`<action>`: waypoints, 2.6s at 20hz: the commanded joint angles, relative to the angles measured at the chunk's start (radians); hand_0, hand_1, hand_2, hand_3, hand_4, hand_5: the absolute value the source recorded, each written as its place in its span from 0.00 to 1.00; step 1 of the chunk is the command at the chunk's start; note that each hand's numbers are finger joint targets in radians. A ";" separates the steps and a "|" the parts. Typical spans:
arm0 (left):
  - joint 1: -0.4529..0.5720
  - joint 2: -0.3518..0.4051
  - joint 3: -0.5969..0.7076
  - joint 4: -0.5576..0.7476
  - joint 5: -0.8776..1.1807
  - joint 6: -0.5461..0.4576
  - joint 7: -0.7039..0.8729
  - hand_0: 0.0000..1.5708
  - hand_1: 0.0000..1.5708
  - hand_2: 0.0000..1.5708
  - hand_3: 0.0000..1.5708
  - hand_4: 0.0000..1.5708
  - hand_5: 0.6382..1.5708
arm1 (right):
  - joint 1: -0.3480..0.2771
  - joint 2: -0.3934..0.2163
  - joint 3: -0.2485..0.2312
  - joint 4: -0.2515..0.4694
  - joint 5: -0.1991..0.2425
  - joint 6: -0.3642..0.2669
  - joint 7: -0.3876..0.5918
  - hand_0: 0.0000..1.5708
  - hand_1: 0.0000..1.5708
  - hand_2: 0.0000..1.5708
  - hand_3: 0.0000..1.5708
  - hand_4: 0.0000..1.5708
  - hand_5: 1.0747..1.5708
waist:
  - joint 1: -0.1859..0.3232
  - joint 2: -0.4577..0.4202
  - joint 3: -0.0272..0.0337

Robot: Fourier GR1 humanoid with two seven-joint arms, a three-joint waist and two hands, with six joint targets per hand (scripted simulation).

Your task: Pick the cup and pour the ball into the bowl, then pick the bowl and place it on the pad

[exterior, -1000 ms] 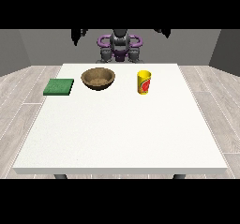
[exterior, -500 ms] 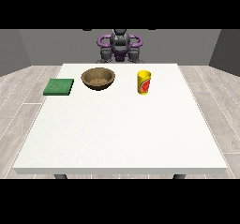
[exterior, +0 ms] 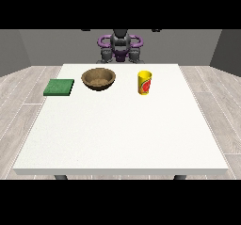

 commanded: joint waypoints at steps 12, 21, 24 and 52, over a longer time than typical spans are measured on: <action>-0.100 0.085 0.157 0.368 -0.126 -0.045 -0.506 0.00 0.00 0.00 0.00 0.00 0.85 | -0.019 -0.056 -0.100 -0.127 -0.107 0.168 -0.162 0.00 0.00 0.00 0.00 0.00 1.00 | -0.147 0.344 0.0001; -0.184 0.117 0.210 0.693 -0.118 -0.103 -0.717 0.00 0.00 0.00 0.00 0.00 0.82 | -0.041 -0.100 -0.237 -0.124 -0.132 0.222 -0.164 0.00 0.00 0.00 0.00 0.00 0.99 | -0.129 0.367 0.0004; -0.202 0.120 0.203 0.813 -0.146 -0.113 -0.797 0.00 0.00 0.00 0.00 0.00 0.84 | -0.049 -0.078 -0.228 -0.142 -0.101 0.196 -0.114 0.00 0.00 0.00 0.00 0.00 0.99 | -0.114 0.336 0.0002; -0.333 0.215 0.295 1.287 -0.250 0.177 -1.209 0.84 0.84 1.00 1.00 0.68 0.91 | 0.059 -0.273 -0.522 -0.398 -0.438 0.468 -0.089 0.00 0.00 0.00 0.00 0.00 0.98 | -0.308 0.475 0.0001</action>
